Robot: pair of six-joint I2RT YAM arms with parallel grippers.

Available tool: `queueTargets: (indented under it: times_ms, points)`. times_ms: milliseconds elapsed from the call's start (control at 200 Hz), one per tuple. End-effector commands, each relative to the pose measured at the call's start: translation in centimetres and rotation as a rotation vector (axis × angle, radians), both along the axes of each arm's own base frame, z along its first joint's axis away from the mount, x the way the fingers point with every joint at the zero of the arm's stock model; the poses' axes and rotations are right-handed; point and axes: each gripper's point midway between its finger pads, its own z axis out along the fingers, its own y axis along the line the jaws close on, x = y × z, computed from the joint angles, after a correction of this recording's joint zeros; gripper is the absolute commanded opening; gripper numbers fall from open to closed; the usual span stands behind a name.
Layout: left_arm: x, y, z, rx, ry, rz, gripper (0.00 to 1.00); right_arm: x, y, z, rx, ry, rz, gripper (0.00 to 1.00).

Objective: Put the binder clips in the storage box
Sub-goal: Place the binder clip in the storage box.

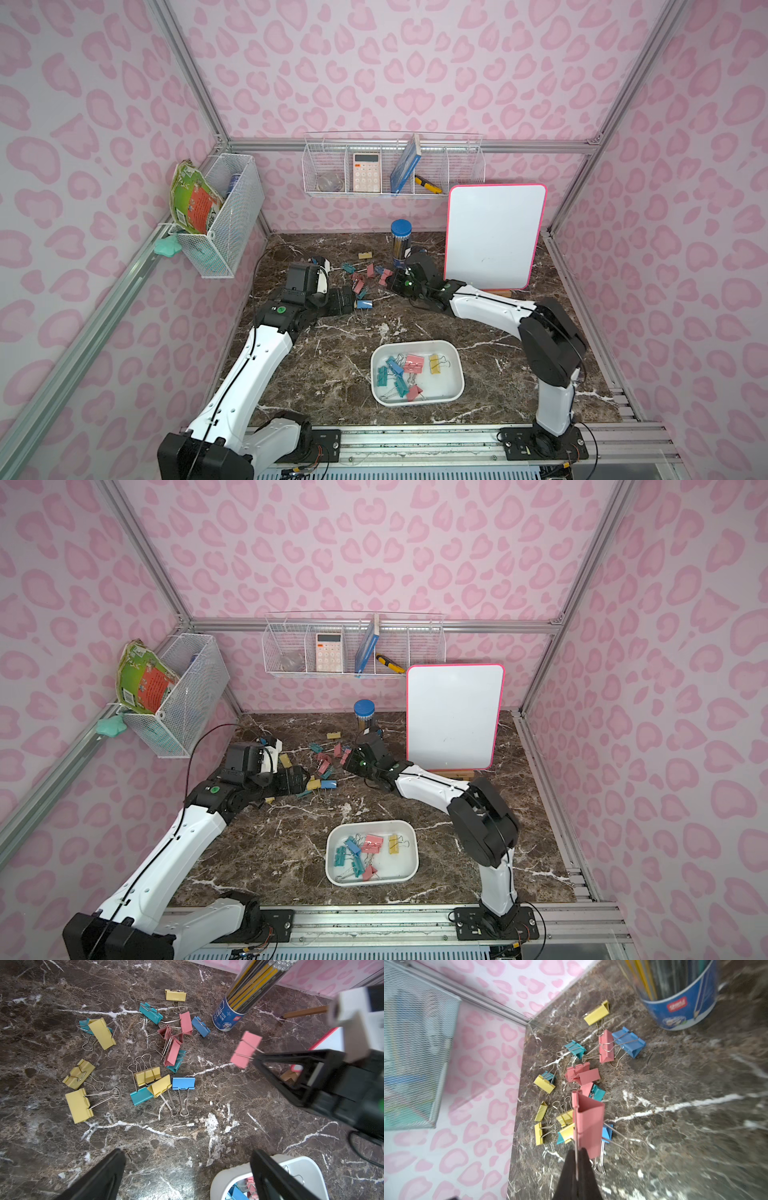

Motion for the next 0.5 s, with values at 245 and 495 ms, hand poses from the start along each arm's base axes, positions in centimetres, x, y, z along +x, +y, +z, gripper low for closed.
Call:
queueTargets:
  times_ms: [245, 495]
  points:
    - [0.2, -0.5, 0.0, -0.015, -0.002, -0.023, 0.99, -12.2, -8.2, 2.8, -0.248, -0.14, 0.205, 0.0]
    - [0.4, -0.3, -1.1, -0.002, 0.042, -0.008, 0.99, -20.2, -12.1, -3.7, -0.372, -0.012, 0.323, 0.0]
